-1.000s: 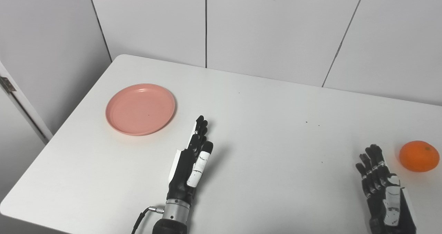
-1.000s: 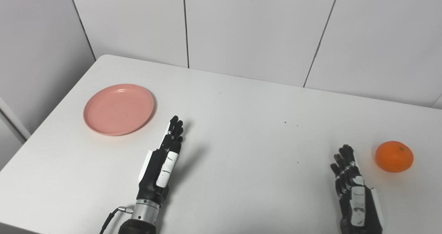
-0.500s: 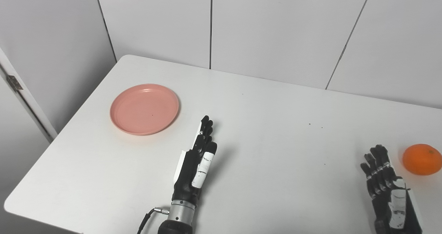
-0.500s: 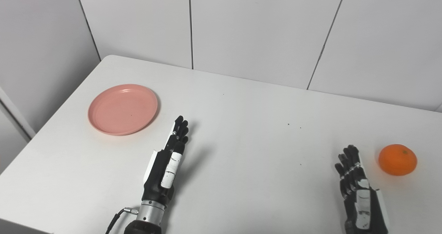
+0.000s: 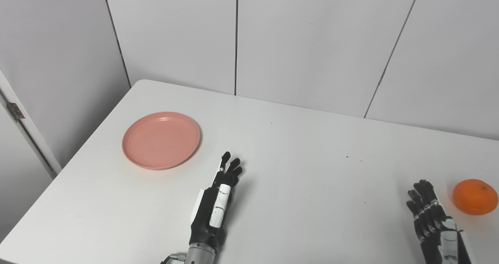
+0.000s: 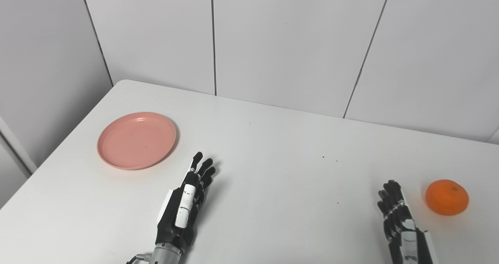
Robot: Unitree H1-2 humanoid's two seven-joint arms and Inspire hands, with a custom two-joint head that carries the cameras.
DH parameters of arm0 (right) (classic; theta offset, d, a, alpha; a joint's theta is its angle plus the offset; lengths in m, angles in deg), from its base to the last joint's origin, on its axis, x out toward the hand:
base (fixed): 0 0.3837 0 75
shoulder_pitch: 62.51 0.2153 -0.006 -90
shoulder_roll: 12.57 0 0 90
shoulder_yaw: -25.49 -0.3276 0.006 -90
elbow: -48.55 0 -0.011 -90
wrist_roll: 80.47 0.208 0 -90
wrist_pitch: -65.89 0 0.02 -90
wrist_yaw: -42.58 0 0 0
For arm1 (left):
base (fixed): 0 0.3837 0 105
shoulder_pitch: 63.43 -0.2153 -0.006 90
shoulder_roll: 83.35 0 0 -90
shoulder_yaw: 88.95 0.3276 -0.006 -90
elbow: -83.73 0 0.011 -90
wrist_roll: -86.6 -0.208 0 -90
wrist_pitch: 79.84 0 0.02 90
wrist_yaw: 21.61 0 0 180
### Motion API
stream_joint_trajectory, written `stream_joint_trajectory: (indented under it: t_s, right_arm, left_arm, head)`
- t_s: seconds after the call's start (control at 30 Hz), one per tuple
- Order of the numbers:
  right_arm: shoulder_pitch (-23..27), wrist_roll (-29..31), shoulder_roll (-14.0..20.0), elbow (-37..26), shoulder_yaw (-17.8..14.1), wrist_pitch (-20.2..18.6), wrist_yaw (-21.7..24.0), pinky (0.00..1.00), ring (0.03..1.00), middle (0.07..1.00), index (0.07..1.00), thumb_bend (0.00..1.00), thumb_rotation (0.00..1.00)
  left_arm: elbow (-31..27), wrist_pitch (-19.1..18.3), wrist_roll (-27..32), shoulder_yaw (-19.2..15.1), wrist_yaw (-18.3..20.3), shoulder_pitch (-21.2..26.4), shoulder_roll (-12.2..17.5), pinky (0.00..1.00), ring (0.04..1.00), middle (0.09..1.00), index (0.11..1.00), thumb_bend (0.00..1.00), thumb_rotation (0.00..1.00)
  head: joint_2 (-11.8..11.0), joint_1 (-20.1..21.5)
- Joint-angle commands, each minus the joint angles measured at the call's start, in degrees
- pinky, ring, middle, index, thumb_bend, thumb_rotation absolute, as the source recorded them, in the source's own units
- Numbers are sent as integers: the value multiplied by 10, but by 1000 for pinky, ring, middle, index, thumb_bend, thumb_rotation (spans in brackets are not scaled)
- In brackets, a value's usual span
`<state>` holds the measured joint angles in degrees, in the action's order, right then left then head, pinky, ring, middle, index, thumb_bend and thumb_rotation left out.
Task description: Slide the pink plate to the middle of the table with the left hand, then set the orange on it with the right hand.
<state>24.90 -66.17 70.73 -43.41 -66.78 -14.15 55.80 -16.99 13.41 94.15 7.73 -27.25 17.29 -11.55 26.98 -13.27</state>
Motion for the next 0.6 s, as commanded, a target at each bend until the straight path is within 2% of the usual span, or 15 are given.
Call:
stream_joint_trajectory:
  t_s: [0.0,0.1,0.27,0.43,0.57]
  right_arm:
    - [-33,-3,-14,65,7,20,6,1000,963,961,947,850,1000]
    - [-34,-6,-16,64,10,20,6,1000,961,958,942,857,1000]
    - [-34,-11,-18,66,12,24,7,1000,962,960,944,854,1000]
    - [-35,-10,-19,64,11,23,9,1000,958,956,937,873,1000]
    - [-36,-9,-19,63,12,22,10,1000,960,955,937,871,1000]
  left_arm:
    - [-18,-15,11,-15,10,-19,9,988,953,958,990,854,936]
    - [-38,-35,25,-31,22,-4,16,994,964,971,999,861,972]
    - [-76,-69,51,-58,35,25,21,971,958,968,998,881,964]
    - [-107,-93,47,-75,41,54,29,931,931,946,977,901,963]
    - [-144,-143,76,-90,49,94,54,956,936,948,987,924,966]
  head:
    - [-2,1]
    - [-5,6]
    - [-7,8]
    - [-8,8]
    - [-9,9]
